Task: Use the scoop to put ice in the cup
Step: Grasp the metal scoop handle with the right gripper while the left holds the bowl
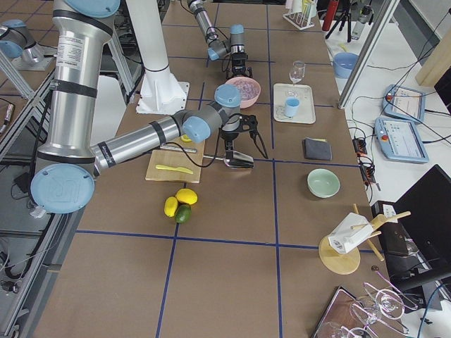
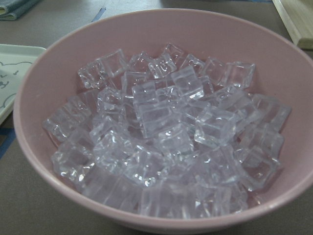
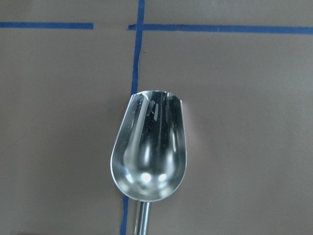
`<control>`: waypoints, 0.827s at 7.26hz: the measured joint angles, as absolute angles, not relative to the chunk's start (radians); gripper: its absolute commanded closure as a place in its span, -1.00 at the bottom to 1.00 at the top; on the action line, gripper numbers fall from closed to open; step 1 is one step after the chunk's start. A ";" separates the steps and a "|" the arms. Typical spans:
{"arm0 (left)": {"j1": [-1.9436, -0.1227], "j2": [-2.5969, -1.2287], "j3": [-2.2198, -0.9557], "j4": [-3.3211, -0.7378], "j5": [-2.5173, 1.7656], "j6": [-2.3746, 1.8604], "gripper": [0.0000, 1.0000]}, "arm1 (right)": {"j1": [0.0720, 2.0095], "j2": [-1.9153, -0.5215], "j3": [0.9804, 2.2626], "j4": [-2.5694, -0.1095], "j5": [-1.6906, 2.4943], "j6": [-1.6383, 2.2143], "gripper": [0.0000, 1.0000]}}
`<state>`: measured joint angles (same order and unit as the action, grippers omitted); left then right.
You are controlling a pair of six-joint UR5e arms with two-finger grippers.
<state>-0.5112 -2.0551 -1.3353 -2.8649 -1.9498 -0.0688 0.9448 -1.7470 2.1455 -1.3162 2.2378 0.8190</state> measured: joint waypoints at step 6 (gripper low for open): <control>-0.509 -2.056 -1.335 -2.870 -1.950 -0.069 -1.00 | 0.508 -1.758 2.063 -1.151 1.898 1.211 -0.78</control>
